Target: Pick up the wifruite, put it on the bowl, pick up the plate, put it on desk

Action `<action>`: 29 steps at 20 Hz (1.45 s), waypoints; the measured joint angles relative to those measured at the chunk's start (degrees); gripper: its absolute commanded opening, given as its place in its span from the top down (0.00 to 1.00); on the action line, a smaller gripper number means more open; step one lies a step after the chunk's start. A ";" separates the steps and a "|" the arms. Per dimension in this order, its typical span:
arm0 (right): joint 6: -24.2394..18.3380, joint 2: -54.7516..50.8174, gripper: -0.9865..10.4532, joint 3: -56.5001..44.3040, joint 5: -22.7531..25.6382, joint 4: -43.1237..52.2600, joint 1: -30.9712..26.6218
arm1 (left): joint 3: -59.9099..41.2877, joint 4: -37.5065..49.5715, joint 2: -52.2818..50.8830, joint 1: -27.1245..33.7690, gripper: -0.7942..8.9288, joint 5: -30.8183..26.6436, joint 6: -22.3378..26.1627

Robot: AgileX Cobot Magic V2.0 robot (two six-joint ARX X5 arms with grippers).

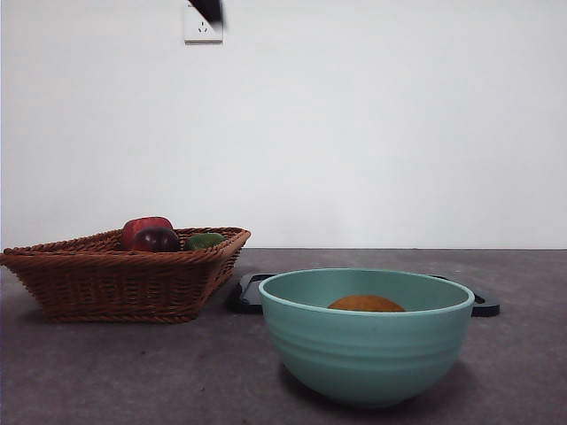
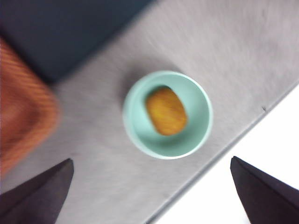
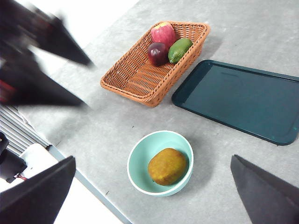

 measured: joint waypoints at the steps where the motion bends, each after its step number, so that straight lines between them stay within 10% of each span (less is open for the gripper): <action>1: -0.02 0.00 0.39 0.00 0.00 0.00 0.00 | 0.00 -0.85 -2.45 0.00 0.27 -2.01 0.26; 29: -0.04 0.00 0.39 0.00 0.00 2.19 0.00 | -35.52 3.85 -68.24 0.00 0.27 -4.83 3.85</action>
